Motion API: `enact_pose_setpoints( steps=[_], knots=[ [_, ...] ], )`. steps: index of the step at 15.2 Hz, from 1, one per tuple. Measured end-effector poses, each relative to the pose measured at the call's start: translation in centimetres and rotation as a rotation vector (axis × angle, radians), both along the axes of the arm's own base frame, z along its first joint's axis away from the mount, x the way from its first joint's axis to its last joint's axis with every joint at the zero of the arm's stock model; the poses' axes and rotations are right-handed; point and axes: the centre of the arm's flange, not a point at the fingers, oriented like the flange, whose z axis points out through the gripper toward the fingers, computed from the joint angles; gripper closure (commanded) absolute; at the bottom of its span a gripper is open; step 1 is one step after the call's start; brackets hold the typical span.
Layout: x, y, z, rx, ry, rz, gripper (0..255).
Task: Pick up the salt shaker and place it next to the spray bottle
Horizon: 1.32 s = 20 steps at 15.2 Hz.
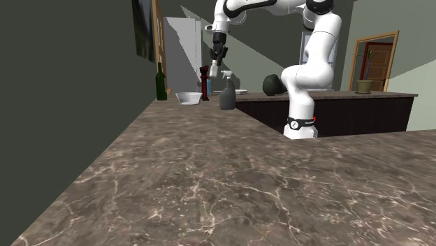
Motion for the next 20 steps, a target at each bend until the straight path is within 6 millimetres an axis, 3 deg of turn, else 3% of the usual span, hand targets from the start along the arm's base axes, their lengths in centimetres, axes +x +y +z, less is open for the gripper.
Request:
enact_pose_setpoints(
  steps=[20],
  knots=[
    [0.0,-0.1,-10.4,0.000,0.000,0.000,255]
  ],
)
